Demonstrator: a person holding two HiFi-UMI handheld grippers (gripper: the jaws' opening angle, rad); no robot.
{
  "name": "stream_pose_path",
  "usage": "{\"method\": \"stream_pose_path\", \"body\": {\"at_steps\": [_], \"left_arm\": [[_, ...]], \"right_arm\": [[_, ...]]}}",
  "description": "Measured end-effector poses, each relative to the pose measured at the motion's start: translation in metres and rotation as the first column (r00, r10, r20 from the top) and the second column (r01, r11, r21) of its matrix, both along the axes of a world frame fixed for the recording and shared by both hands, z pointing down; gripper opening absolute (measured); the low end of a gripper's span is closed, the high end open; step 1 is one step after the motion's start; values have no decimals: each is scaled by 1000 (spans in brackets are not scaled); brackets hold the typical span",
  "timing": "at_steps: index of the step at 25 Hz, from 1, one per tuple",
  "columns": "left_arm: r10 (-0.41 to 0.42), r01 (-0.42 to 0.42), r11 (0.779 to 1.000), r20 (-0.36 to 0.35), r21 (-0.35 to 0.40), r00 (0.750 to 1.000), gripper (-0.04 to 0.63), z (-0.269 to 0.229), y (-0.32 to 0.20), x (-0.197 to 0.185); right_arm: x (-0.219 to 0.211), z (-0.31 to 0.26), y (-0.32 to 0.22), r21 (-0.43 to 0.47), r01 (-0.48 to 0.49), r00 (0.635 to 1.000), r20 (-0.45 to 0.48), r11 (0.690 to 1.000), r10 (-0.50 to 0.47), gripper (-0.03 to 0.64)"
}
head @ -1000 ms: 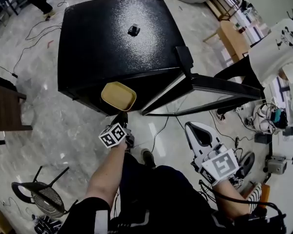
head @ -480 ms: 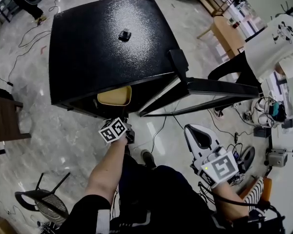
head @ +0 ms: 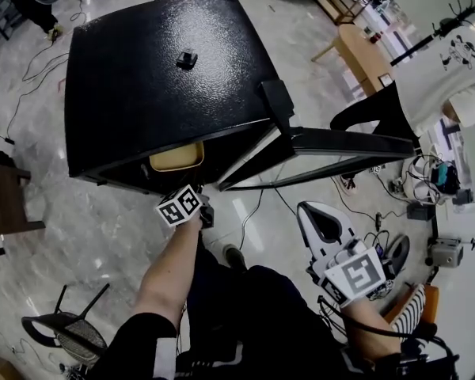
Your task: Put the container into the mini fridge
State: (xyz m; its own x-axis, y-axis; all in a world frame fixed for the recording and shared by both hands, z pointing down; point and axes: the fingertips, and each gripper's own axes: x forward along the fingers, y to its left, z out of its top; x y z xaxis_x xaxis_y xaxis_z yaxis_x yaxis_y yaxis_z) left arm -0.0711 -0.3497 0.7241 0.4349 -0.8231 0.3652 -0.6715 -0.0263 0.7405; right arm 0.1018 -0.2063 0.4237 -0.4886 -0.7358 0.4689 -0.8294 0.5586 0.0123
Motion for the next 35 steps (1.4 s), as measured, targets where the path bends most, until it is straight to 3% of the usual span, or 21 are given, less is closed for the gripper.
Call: {"method": "stream_pose_path", "body": {"at_steps": [7,12,18,25,28,35], "left_arm": [[51,-54,997,60,49,997,11,-31,22,12],[33,-43,992,90,116,995,11,-68,47,12],[53,-97,972,203,212,978,11,-124,94,18],[-44,-33,946,231,322,972,9,-214,136,-8],[-92,-9,924,247,382,965,9,-254,153,-10],[-196,15,885,342,466,919,9,-335,203,-22]], "right_arm": [[3,-10,0,37,28,998,52,999,-30,17],[7,-16,6,68,68,991,107,995,-75,17],[16,-25,19,114,134,976,158,984,-151,15],[14,-49,23,174,198,950,207,965,-232,15],[12,-63,29,200,237,933,227,951,-280,15],[-1,-78,34,241,297,904,241,924,-353,15]]}}
